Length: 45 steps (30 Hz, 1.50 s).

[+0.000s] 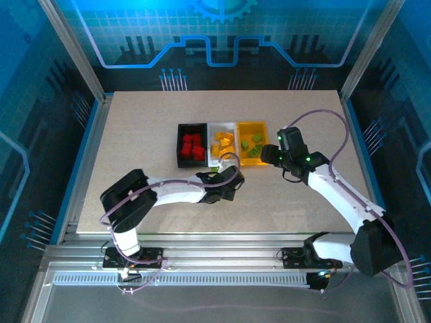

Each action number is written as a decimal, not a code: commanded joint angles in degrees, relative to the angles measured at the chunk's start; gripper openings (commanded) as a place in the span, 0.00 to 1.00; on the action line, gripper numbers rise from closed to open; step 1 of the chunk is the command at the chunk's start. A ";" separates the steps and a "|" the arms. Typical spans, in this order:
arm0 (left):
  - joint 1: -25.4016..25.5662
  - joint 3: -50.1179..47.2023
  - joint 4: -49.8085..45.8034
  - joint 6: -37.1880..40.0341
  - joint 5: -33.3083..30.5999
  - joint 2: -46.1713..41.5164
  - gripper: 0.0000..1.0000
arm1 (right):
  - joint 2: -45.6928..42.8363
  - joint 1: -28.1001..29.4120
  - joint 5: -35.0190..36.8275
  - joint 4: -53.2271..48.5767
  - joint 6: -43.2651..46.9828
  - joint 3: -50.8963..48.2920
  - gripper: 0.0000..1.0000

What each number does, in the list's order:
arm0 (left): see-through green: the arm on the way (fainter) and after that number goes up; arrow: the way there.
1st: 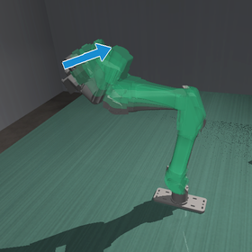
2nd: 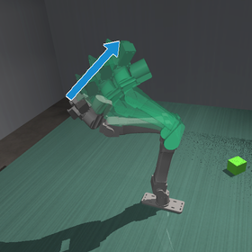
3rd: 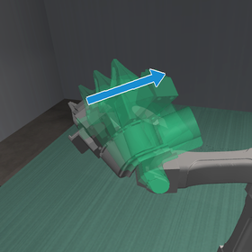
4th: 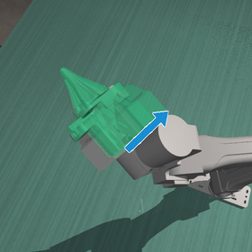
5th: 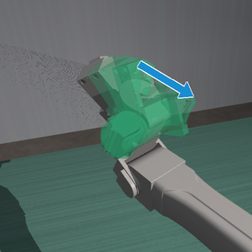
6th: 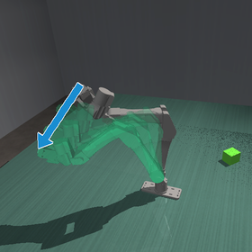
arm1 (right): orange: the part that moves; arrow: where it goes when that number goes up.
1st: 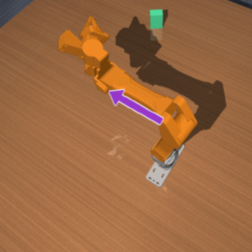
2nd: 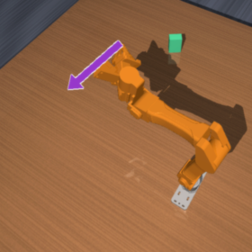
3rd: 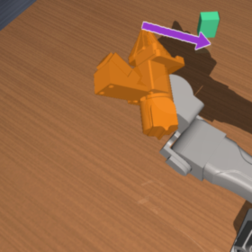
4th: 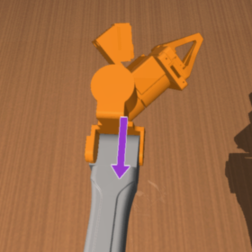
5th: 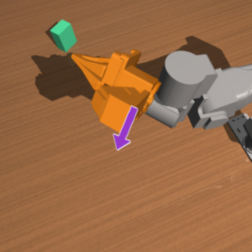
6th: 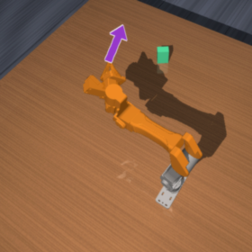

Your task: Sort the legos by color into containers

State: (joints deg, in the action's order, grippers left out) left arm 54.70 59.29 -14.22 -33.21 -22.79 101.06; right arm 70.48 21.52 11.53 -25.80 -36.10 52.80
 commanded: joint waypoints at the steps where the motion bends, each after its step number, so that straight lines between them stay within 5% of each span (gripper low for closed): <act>1: 0.52 1.16 -3.14 -1.18 0.91 -6.53 0.31 | -2.49 -1.37 1.39 -0.16 -2.28 -1.69 0.63; 6: -2.10 11.73 -4.41 2.39 4.15 -5.60 0.31 | -3.15 -2.00 1.30 -0.38 -3.10 -4.75 0.63; 12: -8.75 27.31 -3.65 3.75 11.64 5.41 0.30 | -4.14 -2.23 0.95 -1.31 -3.58 -6.28 0.63; 19: -9.98 44.09 -7.11 6.40 13.65 18.22 0.32 | -5.45 -2.28 0.95 -2.51 -3.47 -6.65 0.63; 25: -11.01 50.58 -8.78 5.07 14.47 23.98 0.43 | -5.27 -2.27 -0.43 -2.23 -3.46 -7.24 0.63; 30: -11.19 54.17 -8.83 3.84 16.14 25.30 0.65 | -5.59 -1.97 -2.97 -0.47 -2.28 -8.38 0.66; 34: -11.23 53.21 -7.72 3.41 16.18 21.95 0.74 | -5.67 -0.94 -7.51 2.76 0.27 -9.36 0.69; 39: -11.66 39.62 -1.94 3.04 15.38 10.45 0.98 | -1.44 5.34 -9.30 5.47 3.80 -7.77 0.74; 45: -12.59 16.11 2.30 1.00 12.24 -7.12 0.99 | 9.30 16.71 -3.92 7.77 6.12 -1.87 0.77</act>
State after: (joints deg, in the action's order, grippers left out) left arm 42.00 84.03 -16.16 -30.17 -9.76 103.31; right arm 74.19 32.84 5.87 -21.04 -33.15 47.27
